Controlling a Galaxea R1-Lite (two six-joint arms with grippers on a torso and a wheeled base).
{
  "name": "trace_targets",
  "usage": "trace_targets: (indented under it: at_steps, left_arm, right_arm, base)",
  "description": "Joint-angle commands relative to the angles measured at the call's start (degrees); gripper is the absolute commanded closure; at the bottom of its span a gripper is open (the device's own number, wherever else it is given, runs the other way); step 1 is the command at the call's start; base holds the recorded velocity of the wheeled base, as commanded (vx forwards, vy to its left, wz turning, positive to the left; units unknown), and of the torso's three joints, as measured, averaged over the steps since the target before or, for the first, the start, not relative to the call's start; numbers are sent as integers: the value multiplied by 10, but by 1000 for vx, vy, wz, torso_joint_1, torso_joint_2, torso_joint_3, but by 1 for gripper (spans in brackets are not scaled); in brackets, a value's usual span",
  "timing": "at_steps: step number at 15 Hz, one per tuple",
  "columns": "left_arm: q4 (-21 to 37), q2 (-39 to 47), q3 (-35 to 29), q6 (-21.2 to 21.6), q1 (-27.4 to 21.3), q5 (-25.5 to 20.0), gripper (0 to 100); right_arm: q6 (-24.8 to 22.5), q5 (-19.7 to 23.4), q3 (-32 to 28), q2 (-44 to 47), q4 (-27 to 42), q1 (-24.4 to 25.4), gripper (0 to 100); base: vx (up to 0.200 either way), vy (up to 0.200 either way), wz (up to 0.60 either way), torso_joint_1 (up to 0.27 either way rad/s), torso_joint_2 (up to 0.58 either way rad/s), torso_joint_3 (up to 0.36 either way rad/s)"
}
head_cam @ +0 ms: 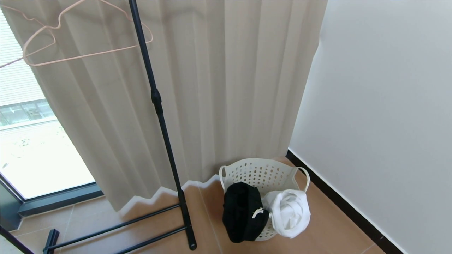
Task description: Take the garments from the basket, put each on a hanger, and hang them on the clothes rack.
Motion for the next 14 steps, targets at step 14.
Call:
trace_targets:
  at_steps: [14]
  left_arm:
    - [0, 1, 0, 0, 0, 0, 0]
  right_arm:
    - [2, -3, 0, 1, 0, 0, 0]
  base:
    - [0, 0, 0, 1, 1, -71]
